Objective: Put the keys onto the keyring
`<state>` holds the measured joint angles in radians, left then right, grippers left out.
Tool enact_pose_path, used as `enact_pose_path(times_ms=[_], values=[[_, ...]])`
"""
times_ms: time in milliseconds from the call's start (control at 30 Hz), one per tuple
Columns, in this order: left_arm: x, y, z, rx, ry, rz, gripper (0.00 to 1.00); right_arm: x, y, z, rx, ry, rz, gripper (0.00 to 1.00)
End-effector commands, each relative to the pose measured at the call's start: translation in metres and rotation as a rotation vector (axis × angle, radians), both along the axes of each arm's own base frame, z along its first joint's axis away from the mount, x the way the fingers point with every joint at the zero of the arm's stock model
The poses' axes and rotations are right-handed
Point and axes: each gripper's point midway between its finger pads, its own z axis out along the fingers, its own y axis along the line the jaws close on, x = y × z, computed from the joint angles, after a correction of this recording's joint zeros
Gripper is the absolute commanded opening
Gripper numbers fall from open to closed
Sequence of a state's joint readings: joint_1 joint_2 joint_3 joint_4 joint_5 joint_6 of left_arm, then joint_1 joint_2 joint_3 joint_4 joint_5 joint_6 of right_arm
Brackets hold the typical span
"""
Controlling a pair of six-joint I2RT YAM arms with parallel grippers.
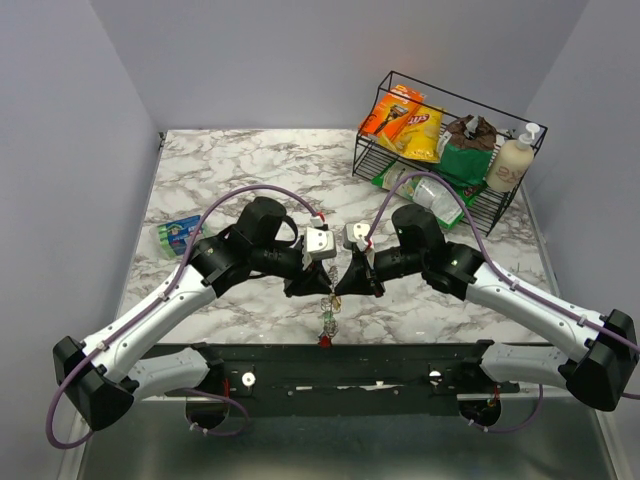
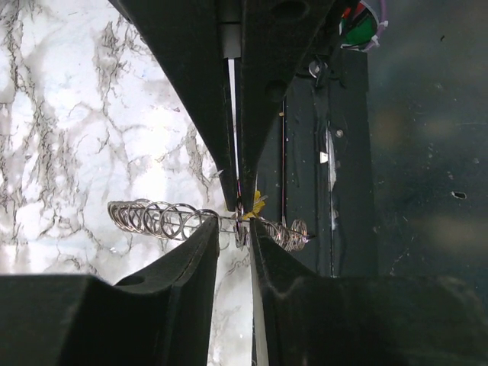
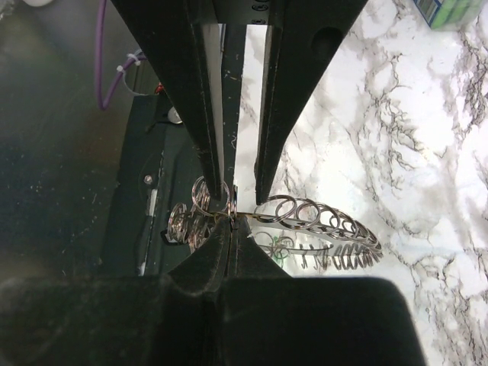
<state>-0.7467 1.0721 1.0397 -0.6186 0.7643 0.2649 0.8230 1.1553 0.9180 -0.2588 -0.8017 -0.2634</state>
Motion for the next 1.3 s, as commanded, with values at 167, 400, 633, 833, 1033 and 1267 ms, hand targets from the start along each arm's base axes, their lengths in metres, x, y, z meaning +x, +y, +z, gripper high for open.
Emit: enact_pose_path(times_ms=[167,400,633,833,1033,1267], values=[[-0.006,-0.005,0.007,-0.026,0.004,-0.056,0.24,0.002,0.003,0.019,0.045,-0.04,0.011,0.0],[-0.005,-0.005,0.005,-0.022,0.013,-0.047,0.0,0.002,0.004,0.019,0.052,-0.039,0.012,0.0],[0.004,-0.004,0.006,-0.063,-0.033,0.03,0.0,0.01,0.003,0.028,0.067,-0.05,-0.05,0.01],[0.015,-0.006,0.011,-0.173,-0.074,0.143,0.0,0.023,0.003,0.048,0.111,-0.041,-0.162,0.25],[0.023,-0.007,0.016,-0.284,-0.086,0.229,0.0,0.034,-0.003,0.063,0.175,-0.077,-0.266,0.64],[0.023,-0.006,0.033,-0.462,-0.133,0.266,0.0,0.044,-0.016,0.081,0.24,-0.114,-0.366,0.76]])
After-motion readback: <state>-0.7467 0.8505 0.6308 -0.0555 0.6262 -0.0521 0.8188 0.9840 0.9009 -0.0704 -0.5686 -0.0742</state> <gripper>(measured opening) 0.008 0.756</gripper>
